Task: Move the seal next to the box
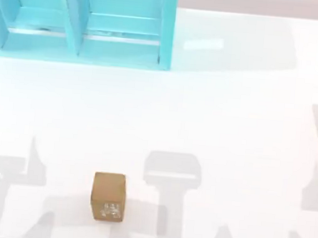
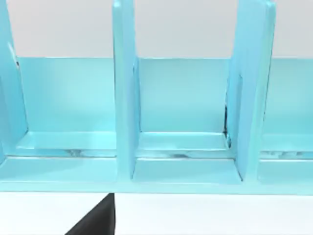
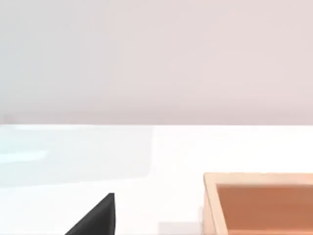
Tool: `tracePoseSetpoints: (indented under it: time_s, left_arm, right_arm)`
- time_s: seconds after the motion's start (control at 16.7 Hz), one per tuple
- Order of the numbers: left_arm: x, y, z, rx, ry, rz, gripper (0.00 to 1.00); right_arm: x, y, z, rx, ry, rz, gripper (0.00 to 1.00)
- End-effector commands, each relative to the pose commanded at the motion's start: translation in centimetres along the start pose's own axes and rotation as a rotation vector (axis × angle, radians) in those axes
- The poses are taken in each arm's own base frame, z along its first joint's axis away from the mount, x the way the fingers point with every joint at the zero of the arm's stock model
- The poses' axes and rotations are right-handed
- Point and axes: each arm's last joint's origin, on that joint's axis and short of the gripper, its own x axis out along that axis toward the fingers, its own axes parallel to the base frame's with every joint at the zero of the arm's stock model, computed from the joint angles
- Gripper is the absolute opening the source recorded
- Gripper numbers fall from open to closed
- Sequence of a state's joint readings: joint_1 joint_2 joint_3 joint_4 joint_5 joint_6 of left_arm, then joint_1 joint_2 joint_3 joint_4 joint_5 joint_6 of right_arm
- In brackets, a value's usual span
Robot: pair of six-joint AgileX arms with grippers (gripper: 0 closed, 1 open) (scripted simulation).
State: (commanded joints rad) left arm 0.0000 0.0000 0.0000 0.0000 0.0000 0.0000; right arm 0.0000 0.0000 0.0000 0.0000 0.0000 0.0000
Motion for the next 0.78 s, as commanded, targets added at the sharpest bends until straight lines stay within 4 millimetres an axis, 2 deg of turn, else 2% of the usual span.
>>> tracePoseSetpoints:
  time_s: [0.18, 0.36, 0.6, 0.78]
  left_arm:
    - [0.0, 0.0, 0.0, 0.0, 0.0, 0.0, 1.0]
    - [0.0, 0.0, 0.0, 0.0, 0.0, 0.0, 1.0]
    - [0.0, 0.0, 0.0, 0.0, 0.0, 0.0, 1.0]
    - [0.0, 0.0, 0.0, 0.0, 0.0, 0.0, 1.0]
  right_arm:
    - [0.0, 0.0, 0.2, 0.002, 0.005, 0.003, 1.0]
    - [0.1, 0.4, 2.0, 0.025, 0.055, 0.032, 1.0]
    - [1.5, 1.5, 7.4, 0.085, 0.206, 0.102, 1.0]
    - [4.9, 3.5, 12.4, 0.133, 0.391, 0.161, 1.0]
